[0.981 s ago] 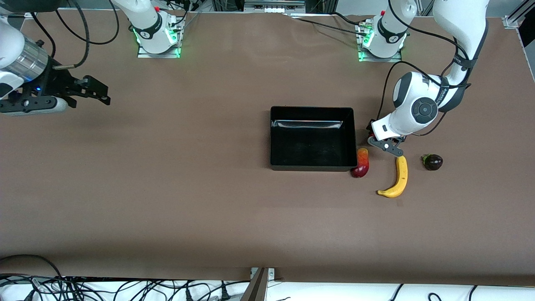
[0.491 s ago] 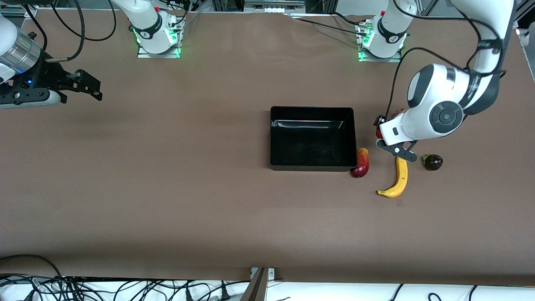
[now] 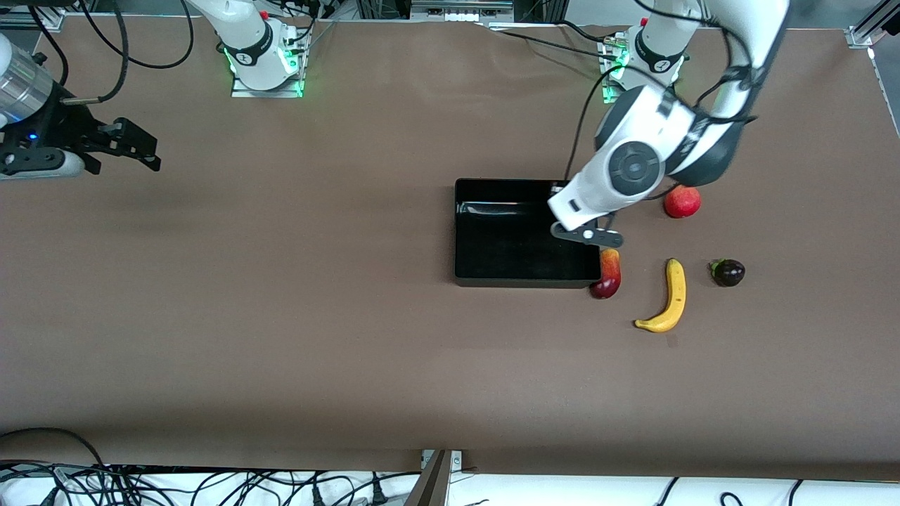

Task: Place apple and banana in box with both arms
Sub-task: 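Carry the apple into the black box and open the left gripper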

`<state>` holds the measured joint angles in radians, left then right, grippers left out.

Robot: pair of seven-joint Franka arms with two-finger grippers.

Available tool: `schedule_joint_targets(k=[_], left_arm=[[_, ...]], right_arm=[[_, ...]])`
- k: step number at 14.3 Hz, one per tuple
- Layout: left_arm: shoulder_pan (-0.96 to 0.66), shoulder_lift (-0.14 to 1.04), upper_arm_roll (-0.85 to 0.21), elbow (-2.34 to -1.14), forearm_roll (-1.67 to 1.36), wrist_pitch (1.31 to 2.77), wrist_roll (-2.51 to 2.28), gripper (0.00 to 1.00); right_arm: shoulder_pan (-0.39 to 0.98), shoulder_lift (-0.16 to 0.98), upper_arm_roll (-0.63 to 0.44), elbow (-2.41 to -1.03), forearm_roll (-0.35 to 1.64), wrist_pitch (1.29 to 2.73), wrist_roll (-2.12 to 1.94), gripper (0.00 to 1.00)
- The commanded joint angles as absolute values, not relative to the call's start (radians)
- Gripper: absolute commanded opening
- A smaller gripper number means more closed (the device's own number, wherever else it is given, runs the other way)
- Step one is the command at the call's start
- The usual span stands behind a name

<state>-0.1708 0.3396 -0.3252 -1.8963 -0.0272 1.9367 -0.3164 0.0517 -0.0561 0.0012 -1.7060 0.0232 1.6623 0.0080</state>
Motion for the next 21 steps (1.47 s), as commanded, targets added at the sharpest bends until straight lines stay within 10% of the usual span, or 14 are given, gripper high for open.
schedule_joint_targets(k=[1, 4, 6, 8, 16, 21], left_arm=[[-0.178, 0.363, -0.324, -1.986, -0.031, 2.063, -0.327, 0.02], [-0.181, 0.417, -0.324, -2.034, -0.003, 2.152, -0.328, 0.07], [-0.181, 0.442, -0.325, -2.033, -0.003, 2.155, -0.354, 0.43], [-0.179, 0.442, -0.325, -2.029, -0.003, 2.151, -0.391, 1.00], [-0.131, 0.417, -0.282, -1.680, 0.081, 1.728, -0.374, 1.00], [0.033, 0.508, -0.281, -1.595, 0.274, 1.810, -0.070, 1.00]], right_arm=[[0.043, -0.054, 0.009, -1.689, 0.012, 1.654, 0.008, 1.00], [0.046, -0.052, 0.014, -1.689, 0.011, 1.654, 0.011, 1.00], [0.045, -0.051, 0.014, -1.689, 0.011, 1.657, 0.012, 1.00], [0.043, -0.049, 0.012, -1.689, 0.011, 1.657, 0.012, 1.00], [0.043, -0.049, 0.009, -1.689, 0.014, 1.663, 0.012, 1.00], [0.041, -0.049, 0.008, -1.689, 0.014, 1.661, 0.012, 1.00]])
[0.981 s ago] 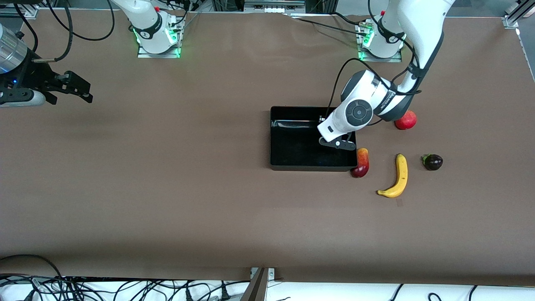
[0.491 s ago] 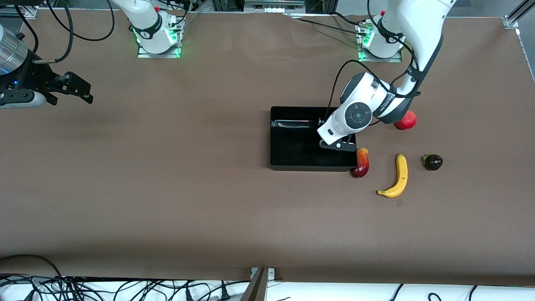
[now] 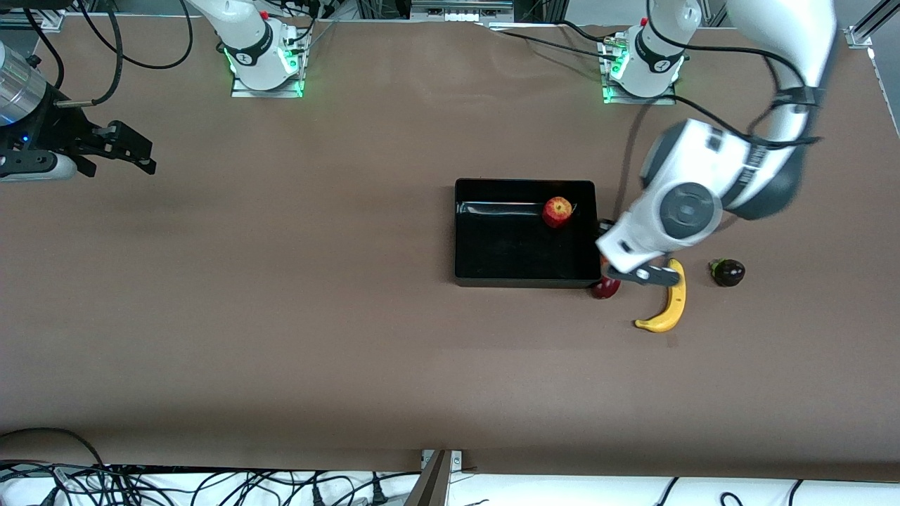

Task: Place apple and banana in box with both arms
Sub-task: 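Move the left gripper to the yellow banana and grasp it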

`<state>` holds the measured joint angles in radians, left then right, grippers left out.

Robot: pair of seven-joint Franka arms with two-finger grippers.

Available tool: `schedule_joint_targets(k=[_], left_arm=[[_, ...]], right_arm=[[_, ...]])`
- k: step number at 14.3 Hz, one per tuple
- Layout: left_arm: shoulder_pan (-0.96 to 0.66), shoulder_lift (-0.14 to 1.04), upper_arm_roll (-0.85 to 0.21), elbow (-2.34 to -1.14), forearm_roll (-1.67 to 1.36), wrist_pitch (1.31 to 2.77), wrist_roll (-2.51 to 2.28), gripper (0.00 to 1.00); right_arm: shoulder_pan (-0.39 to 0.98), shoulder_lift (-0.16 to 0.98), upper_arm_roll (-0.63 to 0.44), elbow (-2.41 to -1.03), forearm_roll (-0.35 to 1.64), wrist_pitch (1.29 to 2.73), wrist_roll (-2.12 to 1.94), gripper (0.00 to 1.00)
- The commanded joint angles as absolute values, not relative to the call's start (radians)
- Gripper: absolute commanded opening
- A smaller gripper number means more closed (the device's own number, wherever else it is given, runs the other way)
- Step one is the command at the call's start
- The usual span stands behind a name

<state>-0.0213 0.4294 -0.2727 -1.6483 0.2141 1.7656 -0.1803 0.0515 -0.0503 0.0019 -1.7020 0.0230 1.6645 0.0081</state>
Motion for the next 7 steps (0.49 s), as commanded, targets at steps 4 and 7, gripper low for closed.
schedule_joint_targets(k=[4, 7], left_arm=[[0.144, 0.619, -0.281, -1.598, 0.293, 2.003, 0.145, 1.00], [0.202, 0.698, -0.282, -1.605, 0.293, 2.123, 0.299, 1.00]], right_arm=[[0.041, -0.048, 0.008, -1.689, 0.014, 1.660, 0.012, 1.00], [0.041, -0.049, 0.008, -1.689, 0.014, 1.661, 0.014, 1.00]])
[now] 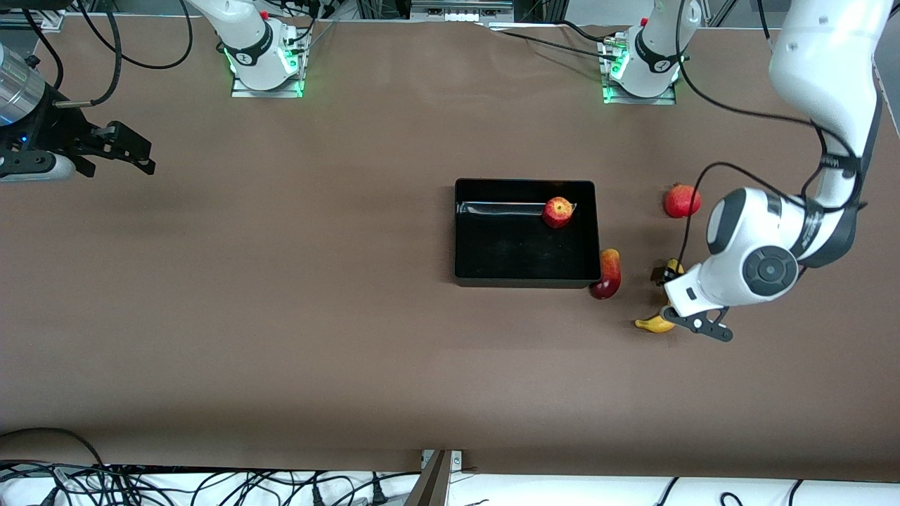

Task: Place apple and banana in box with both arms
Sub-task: 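Move the left gripper to the yellow banana and grasp it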

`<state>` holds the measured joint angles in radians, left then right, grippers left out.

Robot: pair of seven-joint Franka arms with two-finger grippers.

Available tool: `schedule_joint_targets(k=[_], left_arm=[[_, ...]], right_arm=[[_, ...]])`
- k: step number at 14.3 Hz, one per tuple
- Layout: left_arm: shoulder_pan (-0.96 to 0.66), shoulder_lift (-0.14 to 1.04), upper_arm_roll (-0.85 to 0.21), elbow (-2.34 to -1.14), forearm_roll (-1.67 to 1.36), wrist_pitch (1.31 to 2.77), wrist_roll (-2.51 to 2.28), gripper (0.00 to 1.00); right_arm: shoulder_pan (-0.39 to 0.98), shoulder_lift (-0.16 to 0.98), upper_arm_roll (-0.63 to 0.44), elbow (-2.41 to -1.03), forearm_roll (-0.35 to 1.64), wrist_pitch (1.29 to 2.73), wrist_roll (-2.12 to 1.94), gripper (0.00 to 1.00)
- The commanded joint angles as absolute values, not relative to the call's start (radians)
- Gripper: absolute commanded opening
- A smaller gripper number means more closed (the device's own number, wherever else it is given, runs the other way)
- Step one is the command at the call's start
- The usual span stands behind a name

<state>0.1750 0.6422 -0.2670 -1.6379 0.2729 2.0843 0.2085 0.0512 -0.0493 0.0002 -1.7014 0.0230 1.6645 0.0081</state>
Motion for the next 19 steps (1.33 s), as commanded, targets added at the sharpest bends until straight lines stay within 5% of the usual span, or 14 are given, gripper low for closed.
schedule_joint_targets(k=[1, 2, 4, 7, 8, 11, 17, 19], left_arm=[[0.206, 0.710, -0.281, -1.606, 0.293, 2.140, 0.304, 1.00], [0.206, 0.715, -0.281, -1.606, 0.293, 2.140, 0.305, 1.00], [0.207, 0.730, -0.281, -1.608, 0.293, 2.140, 0.308, 0.69], [0.207, 0.732, -0.281, -1.620, 0.293, 2.131, 0.308, 0.10], [0.209, 0.735, -0.281, -1.620, 0.291, 2.131, 0.308, 0.00], [0.206, 0.716, -0.273, -1.602, 0.293, 2.074, 0.302, 0.00], [0.128, 0.664, -0.296, -1.301, 0.272, 1.624, 0.253, 0.00], [0.068, 0.620, -0.310, -1.304, 0.221, 1.566, 0.114, 0.00]], right_arm=[[0.041, -0.049, 0.008, -1.689, 0.015, 1.661, 0.014, 1.00], [0.041, -0.049, 0.008, -1.689, 0.015, 1.661, 0.014, 1.00], [0.041, -0.049, 0.008, -1.689, 0.015, 1.661, 0.012, 1.00], [0.041, -0.049, 0.008, -1.689, 0.015, 1.660, 0.014, 1.00], [0.041, -0.049, 0.008, -1.689, 0.015, 1.660, 0.014, 1.00], [0.040, -0.049, 0.008, -1.689, 0.015, 1.660, 0.012, 1.00], [0.040, -0.048, 0.008, -1.689, 0.015, 1.661, 0.012, 1.00], [0.040, -0.048, 0.008, -1.689, 0.015, 1.661, 0.012, 1.00]])
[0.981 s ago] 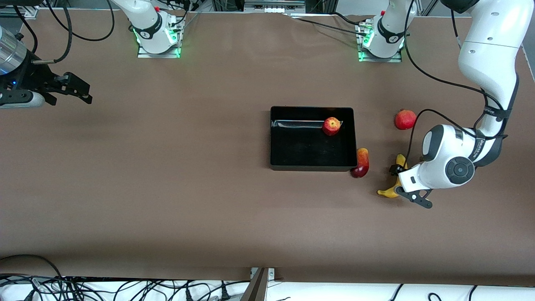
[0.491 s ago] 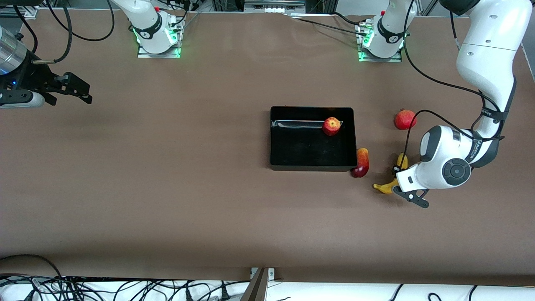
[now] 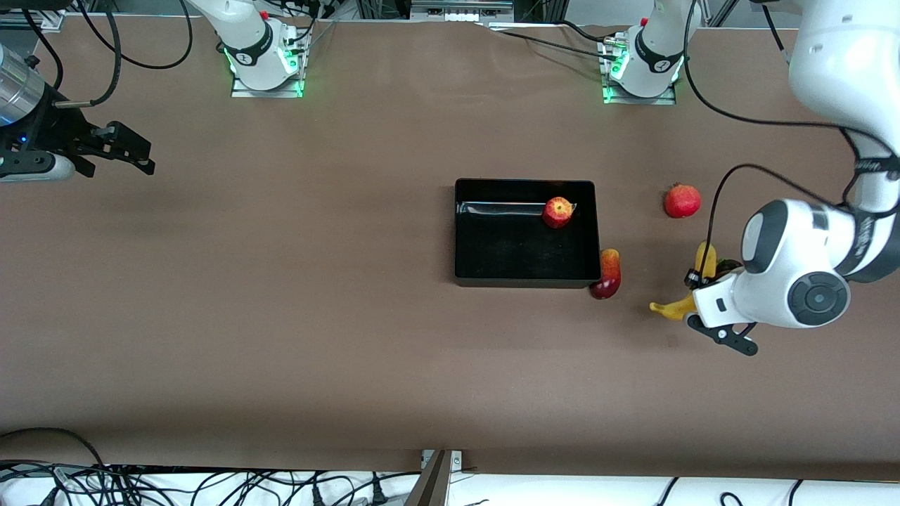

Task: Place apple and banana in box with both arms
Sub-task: 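Carry the banana into the black box and open the left gripper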

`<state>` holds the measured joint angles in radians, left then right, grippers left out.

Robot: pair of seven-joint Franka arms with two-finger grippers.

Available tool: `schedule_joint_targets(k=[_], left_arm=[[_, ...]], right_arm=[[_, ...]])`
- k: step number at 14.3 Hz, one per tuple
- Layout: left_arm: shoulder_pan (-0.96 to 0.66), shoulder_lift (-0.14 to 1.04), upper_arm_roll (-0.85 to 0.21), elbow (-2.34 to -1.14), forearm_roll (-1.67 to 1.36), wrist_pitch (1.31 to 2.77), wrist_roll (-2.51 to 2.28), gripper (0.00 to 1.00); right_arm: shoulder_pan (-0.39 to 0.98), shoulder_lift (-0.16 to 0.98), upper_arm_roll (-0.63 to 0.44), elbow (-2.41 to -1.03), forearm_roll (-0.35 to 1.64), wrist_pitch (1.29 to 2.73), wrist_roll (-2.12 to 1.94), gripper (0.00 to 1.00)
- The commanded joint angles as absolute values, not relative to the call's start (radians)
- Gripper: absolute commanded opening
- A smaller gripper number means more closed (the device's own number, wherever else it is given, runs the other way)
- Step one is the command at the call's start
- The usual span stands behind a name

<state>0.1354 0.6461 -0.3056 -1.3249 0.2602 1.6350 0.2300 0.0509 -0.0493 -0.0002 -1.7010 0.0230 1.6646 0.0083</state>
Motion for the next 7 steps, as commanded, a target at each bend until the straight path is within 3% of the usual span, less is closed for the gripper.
schedule_joint_targets(k=[1, 3, 7], left_arm=[[0.049, 0.614, -0.328, -1.308, 0.162, 1.551, -0.003, 0.00], [0.000, 0.620, -0.382, -1.308, 0.103, 1.560, -0.218, 0.00], [-0.171, 0.667, -0.390, -1.354, 0.097, 1.649, -0.493, 0.00]], right_arm=[[0.040, -0.048, 0.008, -1.689, 0.015, 1.661, 0.012, 1.00], [0.038, -0.048, 0.008, -1.689, 0.015, 1.661, 0.012, 1.00], [0.038, -0.048, 0.008, -1.689, 0.015, 1.661, 0.012, 1.00]])
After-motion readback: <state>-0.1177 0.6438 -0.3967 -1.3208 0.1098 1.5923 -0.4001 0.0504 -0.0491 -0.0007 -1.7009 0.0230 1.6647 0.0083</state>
